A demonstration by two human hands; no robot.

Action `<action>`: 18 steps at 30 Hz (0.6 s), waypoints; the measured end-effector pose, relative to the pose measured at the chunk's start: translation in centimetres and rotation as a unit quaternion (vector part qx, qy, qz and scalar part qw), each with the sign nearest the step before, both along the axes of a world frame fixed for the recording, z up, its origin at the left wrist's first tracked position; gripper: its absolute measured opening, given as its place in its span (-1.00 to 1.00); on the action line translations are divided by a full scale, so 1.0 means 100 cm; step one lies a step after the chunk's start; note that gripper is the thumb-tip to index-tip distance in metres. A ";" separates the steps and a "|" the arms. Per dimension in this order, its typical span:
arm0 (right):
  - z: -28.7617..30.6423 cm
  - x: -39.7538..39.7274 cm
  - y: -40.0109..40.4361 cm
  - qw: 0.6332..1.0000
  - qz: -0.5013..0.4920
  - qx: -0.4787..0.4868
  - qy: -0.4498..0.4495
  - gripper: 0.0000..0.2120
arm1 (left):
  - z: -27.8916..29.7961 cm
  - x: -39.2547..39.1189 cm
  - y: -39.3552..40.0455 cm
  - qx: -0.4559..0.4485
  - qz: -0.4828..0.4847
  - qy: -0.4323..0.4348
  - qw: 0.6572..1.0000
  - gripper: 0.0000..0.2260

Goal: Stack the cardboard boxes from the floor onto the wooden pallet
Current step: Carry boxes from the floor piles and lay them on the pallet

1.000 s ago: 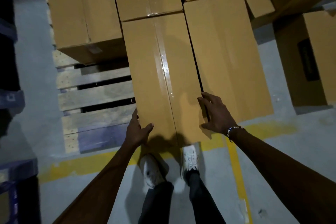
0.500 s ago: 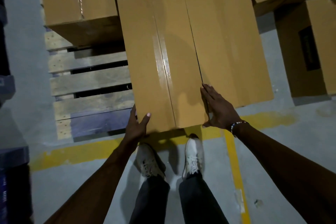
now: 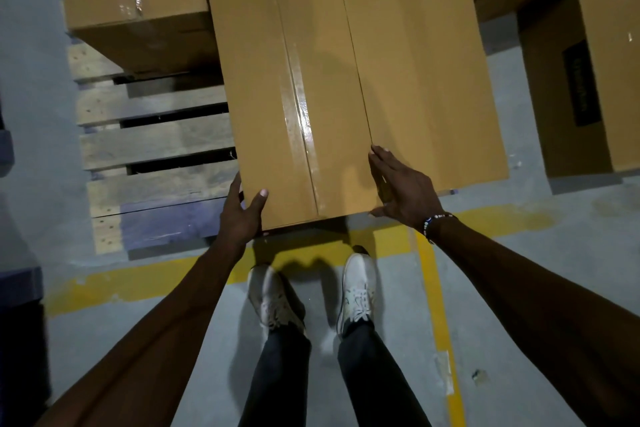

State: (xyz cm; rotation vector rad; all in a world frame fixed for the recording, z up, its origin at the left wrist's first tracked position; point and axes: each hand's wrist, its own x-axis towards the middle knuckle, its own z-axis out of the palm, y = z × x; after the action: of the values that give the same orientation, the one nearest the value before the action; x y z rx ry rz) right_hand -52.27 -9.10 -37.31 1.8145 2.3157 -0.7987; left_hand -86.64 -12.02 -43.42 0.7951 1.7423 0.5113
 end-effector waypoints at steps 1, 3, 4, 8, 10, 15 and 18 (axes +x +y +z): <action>-0.001 0.001 0.000 1.000 0.000 0.002 -0.001 0.25 | 0.001 0.000 0.001 0.001 0.002 -0.002 1.000 -0.19; -0.003 0.002 0.000 1.000 0.002 0.005 -0.003 0.25 | 0.001 0.001 0.000 0.003 0.009 -0.007 1.000 -0.20; -0.004 0.002 0.000 1.000 0.003 0.007 -0.004 0.25 | 0.001 0.002 0.000 0.005 0.012 -0.009 1.000 -0.21; -0.003 0.001 0.000 1.000 0.008 0.006 -0.010 0.23 | 0.001 0.002 0.000 0.009 0.019 -0.011 1.000 -0.22; -0.001 0.001 0.001 1.000 0.014 0.008 -0.016 0.20 | 0.001 0.002 -0.002 0.014 0.020 -0.010 1.000 -0.24; 0.002 0.003 0.002 0.999 0.031 0.011 -0.030 0.17 | -0.001 0.002 -0.003 0.025 0.023 -0.009 0.999 -0.22; 0.002 0.002 0.001 0.999 0.037 0.011 -0.035 0.13 | -0.002 0.003 -0.003 0.033 0.029 -0.007 0.999 -0.25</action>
State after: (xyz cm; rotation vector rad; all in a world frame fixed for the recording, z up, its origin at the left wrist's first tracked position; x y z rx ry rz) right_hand -52.07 -8.96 -37.08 1.7252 2.3411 -0.6902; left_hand -86.36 -12.37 -43.61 0.7867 1.7476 0.6156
